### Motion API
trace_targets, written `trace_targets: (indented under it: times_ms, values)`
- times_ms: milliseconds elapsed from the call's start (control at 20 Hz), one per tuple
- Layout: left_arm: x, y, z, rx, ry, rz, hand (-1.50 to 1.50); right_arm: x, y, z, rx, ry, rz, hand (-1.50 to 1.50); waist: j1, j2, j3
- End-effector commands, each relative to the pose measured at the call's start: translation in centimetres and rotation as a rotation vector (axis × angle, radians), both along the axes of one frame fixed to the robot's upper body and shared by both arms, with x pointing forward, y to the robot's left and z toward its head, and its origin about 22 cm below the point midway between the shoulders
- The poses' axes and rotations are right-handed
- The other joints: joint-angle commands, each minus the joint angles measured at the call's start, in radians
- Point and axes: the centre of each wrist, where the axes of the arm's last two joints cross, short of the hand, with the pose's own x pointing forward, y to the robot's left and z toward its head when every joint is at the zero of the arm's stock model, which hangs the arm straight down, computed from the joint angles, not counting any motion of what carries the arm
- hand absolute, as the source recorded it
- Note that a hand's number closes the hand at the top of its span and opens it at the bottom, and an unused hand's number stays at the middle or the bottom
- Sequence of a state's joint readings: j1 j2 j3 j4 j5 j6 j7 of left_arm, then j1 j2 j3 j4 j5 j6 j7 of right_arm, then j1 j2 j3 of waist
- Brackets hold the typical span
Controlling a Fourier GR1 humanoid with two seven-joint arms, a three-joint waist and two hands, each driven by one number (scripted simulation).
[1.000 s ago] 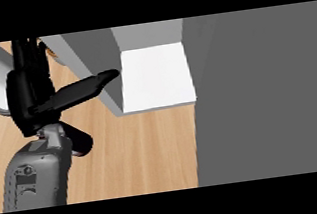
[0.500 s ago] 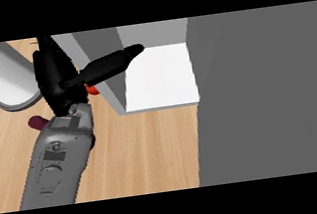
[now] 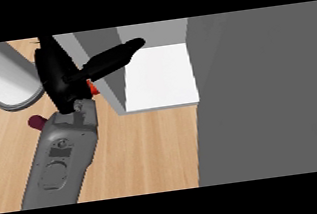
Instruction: Pick up the wine, place it into the cabinet and close the cabinet
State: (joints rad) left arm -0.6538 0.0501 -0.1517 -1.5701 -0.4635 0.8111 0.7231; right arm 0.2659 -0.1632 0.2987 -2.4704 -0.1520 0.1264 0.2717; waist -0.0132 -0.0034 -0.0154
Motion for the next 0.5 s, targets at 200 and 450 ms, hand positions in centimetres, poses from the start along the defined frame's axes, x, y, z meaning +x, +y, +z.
trace_targets:
  times_ms: [200, 450]
  values:
    - [-1.5, -5.1, 3.4, 0.002, -0.092, -0.088, -1.5, -2.0, -0.7, 3.1, 0.016, -0.039, 0.005, -1.5, -0.009, -0.003, 0.016]
    - [-1.7, -4.6, 4.0, 0.006, -0.078, -0.047, -1.5, -3.3, -0.7, 3.6, 0.017, -0.05, -0.016, -1.5, -0.016, -0.009, 0.016]
